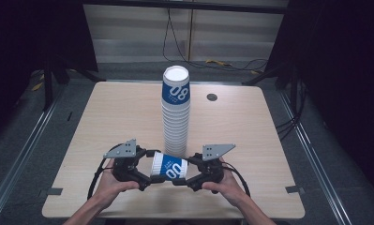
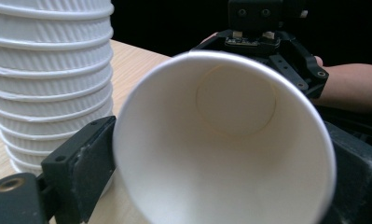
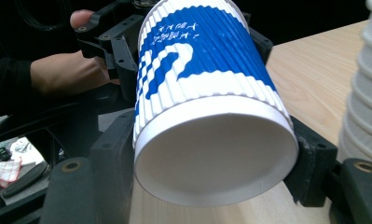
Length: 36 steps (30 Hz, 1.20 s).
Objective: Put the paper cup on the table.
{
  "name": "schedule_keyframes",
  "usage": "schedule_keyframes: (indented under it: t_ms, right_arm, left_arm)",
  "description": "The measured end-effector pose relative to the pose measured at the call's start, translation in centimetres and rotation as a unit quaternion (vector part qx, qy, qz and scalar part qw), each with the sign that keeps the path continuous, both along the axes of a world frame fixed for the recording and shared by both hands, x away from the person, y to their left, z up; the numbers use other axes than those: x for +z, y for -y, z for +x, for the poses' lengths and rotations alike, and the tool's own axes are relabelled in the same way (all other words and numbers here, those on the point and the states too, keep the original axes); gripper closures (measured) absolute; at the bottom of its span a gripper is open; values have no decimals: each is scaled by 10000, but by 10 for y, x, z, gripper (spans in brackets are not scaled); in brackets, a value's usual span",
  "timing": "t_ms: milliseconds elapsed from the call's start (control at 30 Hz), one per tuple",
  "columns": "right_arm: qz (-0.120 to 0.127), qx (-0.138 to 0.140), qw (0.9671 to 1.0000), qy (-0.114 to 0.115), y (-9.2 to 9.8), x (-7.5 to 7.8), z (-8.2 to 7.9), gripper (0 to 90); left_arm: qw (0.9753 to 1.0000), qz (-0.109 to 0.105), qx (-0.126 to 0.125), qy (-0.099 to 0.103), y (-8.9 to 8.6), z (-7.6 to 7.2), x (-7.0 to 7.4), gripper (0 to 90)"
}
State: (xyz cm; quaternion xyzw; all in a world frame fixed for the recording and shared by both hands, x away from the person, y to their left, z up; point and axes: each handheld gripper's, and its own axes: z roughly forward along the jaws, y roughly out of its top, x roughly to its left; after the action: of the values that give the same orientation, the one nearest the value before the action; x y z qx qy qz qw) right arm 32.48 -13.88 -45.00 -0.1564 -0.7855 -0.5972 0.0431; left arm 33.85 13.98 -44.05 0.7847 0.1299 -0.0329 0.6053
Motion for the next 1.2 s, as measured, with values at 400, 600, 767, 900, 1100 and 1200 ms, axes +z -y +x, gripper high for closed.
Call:
schedule_keyframes:
  t_ms: [400, 600, 767, 900, 1100, 1200]
  right_arm:
    - [-31, 80, 9998, -190, -1, -1, 0, 292]
    - [-183, 81, 9993, -316, -2, -2, 2, 260]
    - [-282, 45, 9990, -354, -1, -3, 3, 235]
    - [-389, 8, 9983, -441, -2, -4, 4, 226]
    - [-401, -17, 9981, -461, -2, -4, 5, 221]
    - [-620, -165, 9970, -427, -2, -5, 4, 207]
  left_arm:
    - [9996, 202, -186, 105, 1, -2, 5, 138]
    - [9993, 238, -264, 128, 1, -3, 5, 186]
    - [9993, 221, -296, 76, 1, -1, 4, 200]
    - [9993, 269, -261, 40, 3, -1, 4, 202]
    - [9994, 264, -220, 25, 2, -1, 4, 201]
    - [9996, 189, -128, -154, -1, 2, 5, 200]
